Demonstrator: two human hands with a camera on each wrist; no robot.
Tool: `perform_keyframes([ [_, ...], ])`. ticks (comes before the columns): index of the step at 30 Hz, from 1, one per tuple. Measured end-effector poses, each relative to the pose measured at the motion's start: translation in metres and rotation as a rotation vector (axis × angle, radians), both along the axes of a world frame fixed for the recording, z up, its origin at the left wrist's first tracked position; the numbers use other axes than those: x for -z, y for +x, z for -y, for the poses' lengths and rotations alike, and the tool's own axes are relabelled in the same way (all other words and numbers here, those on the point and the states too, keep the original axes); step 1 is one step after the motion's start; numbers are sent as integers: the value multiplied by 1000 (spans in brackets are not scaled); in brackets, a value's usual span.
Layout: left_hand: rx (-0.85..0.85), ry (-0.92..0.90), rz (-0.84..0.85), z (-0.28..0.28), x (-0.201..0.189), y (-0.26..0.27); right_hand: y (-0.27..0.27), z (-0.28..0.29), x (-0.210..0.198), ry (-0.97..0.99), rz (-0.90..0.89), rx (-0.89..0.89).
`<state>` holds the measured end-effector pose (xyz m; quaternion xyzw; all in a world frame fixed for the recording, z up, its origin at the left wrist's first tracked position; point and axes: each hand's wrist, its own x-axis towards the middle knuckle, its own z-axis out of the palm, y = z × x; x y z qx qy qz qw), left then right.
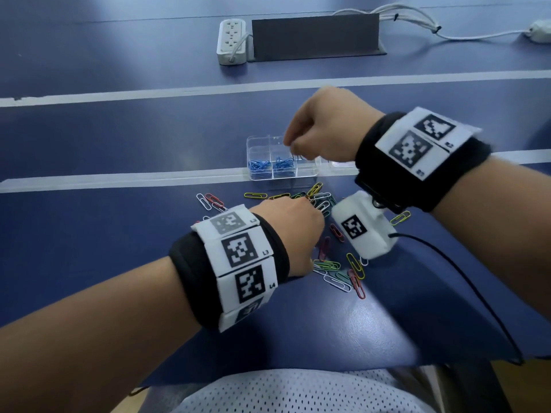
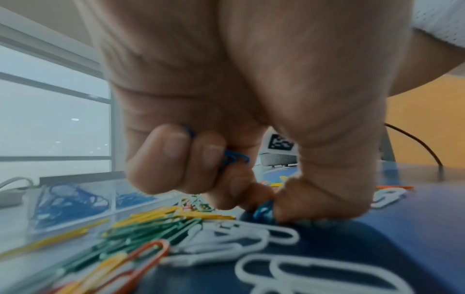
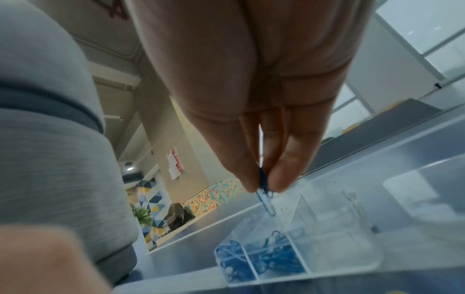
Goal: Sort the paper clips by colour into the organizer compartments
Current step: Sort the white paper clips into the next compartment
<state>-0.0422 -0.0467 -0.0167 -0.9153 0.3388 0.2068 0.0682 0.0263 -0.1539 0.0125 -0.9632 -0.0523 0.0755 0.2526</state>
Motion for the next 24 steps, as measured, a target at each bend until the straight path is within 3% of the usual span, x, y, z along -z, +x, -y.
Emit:
perform_keyframes([
  [5, -98, -142, -60, -16, -4, 17, 14, -9, 2, 74, -69, 35],
  [11, -236, -315, 58, -29, -22, 63, 19, -5, 4, 1, -72, 22],
  [16, -228, -327, 132, -16, -24, 93, 17, 10, 9, 134, -83, 99],
  [24, -176, -244, 136, 0, -18, 103, -5, 30, 10, 81, 8, 80],
])
